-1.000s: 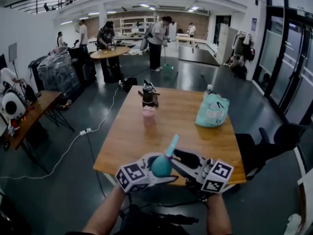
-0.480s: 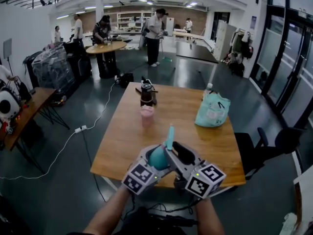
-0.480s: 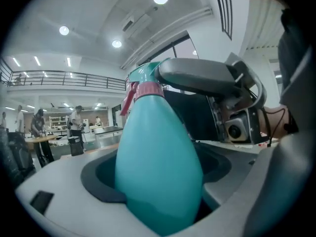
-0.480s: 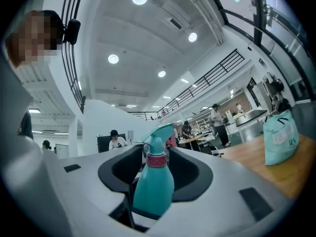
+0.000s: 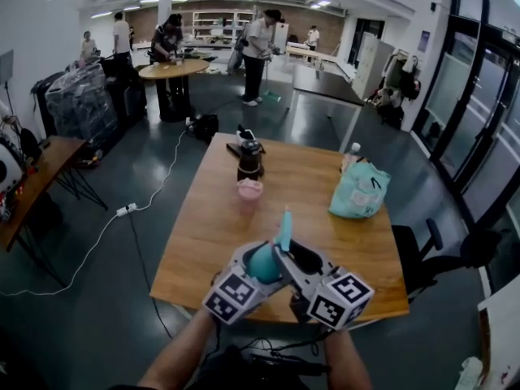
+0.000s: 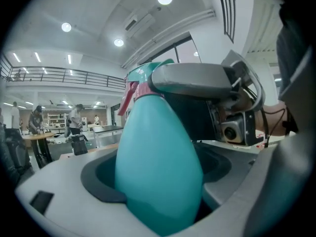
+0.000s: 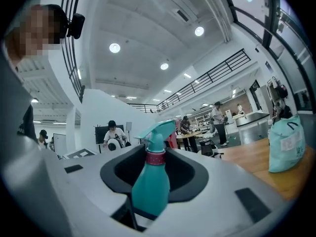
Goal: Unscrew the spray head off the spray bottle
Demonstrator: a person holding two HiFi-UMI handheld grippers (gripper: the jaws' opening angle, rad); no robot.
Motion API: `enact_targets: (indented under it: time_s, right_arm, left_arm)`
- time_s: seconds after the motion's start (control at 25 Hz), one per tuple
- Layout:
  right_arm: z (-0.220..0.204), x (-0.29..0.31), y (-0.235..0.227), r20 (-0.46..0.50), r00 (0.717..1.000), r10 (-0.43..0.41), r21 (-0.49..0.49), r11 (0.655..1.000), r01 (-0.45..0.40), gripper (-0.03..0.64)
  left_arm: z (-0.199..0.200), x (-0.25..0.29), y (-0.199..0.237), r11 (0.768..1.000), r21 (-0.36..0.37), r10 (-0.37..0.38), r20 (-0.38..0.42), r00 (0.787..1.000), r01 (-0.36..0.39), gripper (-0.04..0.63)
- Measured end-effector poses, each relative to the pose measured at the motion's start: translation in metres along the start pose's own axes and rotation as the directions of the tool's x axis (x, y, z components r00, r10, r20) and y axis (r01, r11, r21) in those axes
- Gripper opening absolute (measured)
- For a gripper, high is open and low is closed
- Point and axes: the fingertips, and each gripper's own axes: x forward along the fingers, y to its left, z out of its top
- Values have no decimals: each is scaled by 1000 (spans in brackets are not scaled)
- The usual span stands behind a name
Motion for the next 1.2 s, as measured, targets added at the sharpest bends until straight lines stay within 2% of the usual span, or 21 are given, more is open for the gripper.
enact_targets:
  time_s: [0.2, 0.4, 0.52, 0.68, 0.8, 1.04, 1.2]
  right_arm:
    - [-6, 11, 4, -10, 997, 76, -2, 997, -76, 129]
    - [-5, 8, 10, 0, 983, 183, 1, 983, -183, 130]
    - [1, 5, 13, 20, 961, 275, -3, 961, -275, 130]
    - [10, -4, 14, 45, 917, 397, -9, 918, -397, 130]
    - [16, -9, 8, 40, 916, 400, -39, 916, -399, 134]
    - [24, -17, -17, 55, 959, 279, -38, 960, -277, 161]
    - [17, -16, -34, 42, 988, 152, -26, 988, -151, 163]
  left_arm:
    - [-6, -6, 2, 992, -7, -125, 18, 992, 125, 423]
    - [-2, -13, -7, 968, -13, -250, 39, 967, 251, 423]
    - [5, -17, -11, 953, 4, -303, 51, 952, 303, 423]
    - [17, -16, -20, 940, 25, -342, 73, 937, 341, 423]
    - [23, -7, -21, 950, 18, -311, 86, 946, 311, 423]
    - [25, 19, -9, 989, -26, -146, 72, 987, 148, 423]
    - [17, 33, 3, 999, -45, -12, 34, 999, 14, 423]
